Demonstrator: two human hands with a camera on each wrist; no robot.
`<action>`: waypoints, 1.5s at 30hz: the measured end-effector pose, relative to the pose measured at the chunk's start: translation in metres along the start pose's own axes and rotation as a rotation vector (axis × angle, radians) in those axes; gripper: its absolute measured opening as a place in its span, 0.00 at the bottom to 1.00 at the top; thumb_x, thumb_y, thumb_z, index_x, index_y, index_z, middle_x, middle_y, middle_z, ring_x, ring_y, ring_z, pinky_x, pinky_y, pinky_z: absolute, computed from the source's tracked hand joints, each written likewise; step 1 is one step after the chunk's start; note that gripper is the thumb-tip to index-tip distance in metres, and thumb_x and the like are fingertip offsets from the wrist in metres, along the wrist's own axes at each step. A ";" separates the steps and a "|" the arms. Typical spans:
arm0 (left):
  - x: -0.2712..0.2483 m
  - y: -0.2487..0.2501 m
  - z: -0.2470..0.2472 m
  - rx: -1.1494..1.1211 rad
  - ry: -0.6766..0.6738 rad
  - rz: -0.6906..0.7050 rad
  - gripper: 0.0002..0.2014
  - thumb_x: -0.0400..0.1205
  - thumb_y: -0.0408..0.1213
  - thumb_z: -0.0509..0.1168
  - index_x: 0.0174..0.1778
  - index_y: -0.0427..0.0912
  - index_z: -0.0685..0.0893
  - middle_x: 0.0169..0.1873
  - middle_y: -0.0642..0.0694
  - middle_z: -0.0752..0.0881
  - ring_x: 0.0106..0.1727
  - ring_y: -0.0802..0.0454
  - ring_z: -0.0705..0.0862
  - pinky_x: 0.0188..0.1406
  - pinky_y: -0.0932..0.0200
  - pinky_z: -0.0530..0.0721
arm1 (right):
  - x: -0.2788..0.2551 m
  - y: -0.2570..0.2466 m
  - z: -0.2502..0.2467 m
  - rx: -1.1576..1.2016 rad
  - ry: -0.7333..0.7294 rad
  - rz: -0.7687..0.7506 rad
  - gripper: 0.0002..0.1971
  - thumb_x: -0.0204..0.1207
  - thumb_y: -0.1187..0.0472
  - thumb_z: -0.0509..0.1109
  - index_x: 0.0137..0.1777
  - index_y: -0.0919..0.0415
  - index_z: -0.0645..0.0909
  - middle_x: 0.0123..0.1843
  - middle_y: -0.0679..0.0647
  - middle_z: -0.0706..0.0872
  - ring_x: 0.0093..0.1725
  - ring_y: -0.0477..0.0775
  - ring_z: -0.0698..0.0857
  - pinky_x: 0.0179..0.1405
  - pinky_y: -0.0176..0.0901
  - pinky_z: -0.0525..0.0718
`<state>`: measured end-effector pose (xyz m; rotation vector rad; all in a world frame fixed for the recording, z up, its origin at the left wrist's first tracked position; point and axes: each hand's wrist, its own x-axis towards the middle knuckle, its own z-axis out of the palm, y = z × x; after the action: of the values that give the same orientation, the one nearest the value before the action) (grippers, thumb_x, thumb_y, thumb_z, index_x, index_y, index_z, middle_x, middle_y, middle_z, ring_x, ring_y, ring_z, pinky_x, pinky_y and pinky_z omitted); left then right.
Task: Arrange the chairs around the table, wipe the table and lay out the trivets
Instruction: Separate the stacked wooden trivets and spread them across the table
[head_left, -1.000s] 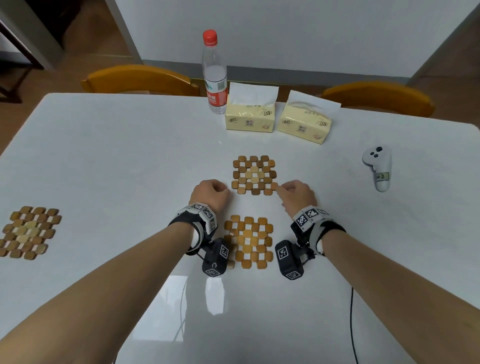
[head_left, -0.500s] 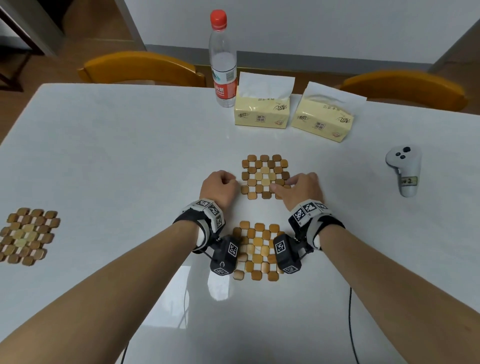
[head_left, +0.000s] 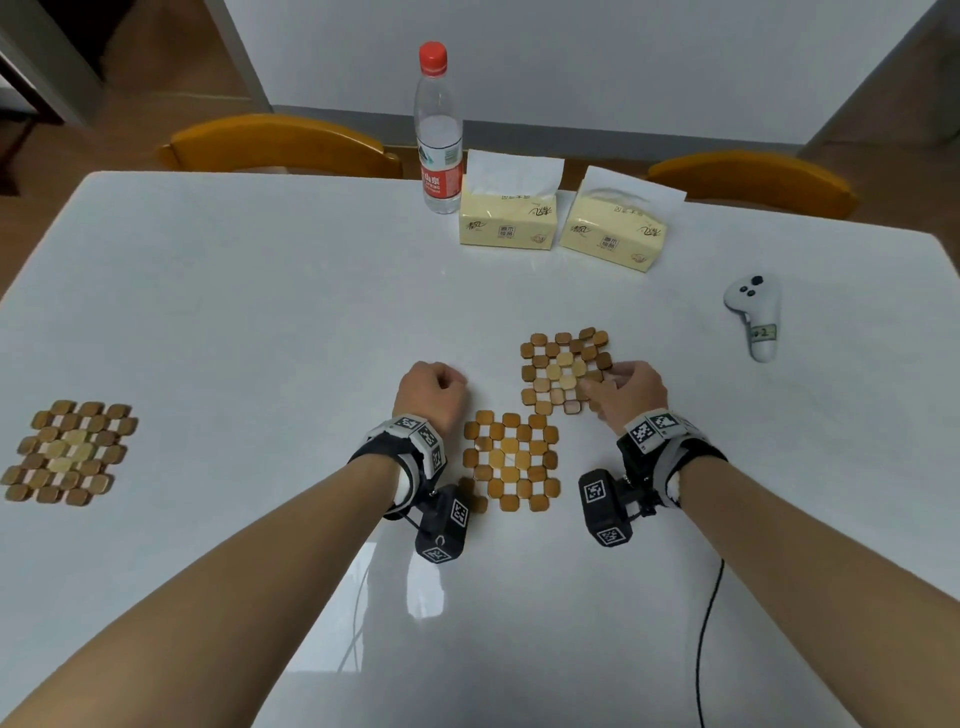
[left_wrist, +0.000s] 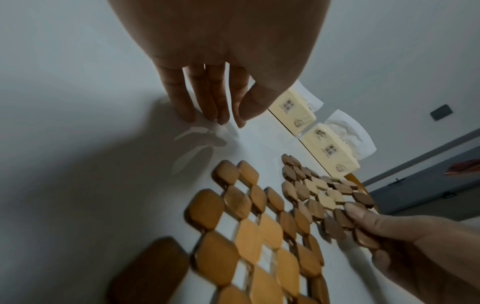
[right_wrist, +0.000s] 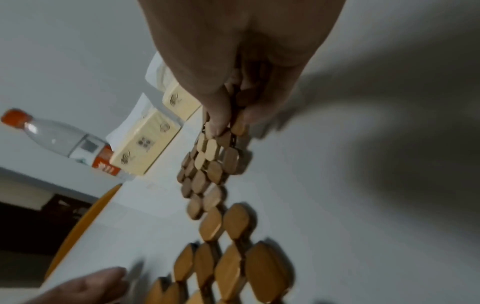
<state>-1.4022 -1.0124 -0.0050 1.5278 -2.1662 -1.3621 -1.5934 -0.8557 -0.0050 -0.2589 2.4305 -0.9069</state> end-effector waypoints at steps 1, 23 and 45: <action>-0.005 0.002 0.001 0.008 -0.007 0.003 0.12 0.79 0.34 0.61 0.48 0.42 0.90 0.45 0.49 0.88 0.43 0.52 0.84 0.38 0.64 0.75 | -0.005 0.002 -0.007 0.044 0.011 -0.010 0.19 0.67 0.51 0.79 0.54 0.56 0.81 0.51 0.56 0.88 0.47 0.59 0.89 0.49 0.59 0.89; -0.136 0.099 0.179 0.442 -0.423 0.297 0.25 0.77 0.40 0.70 0.71 0.46 0.78 0.69 0.44 0.75 0.71 0.45 0.74 0.70 0.53 0.73 | -0.059 0.188 -0.222 0.520 0.198 0.147 0.09 0.80 0.58 0.70 0.40 0.60 0.84 0.42 0.62 0.88 0.42 0.60 0.89 0.46 0.56 0.90; -0.132 0.136 0.253 0.866 -0.594 0.403 0.53 0.69 0.55 0.77 0.84 0.52 0.52 0.85 0.50 0.40 0.85 0.49 0.39 0.78 0.28 0.54 | -0.020 0.273 -0.232 -0.217 0.240 -0.148 0.37 0.73 0.43 0.72 0.81 0.52 0.66 0.85 0.53 0.60 0.83 0.58 0.55 0.82 0.53 0.58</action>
<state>-1.5792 -0.7501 -0.0028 0.7543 -3.4910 -0.8212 -1.7003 -0.5139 -0.0274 -0.4353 2.7672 -0.7724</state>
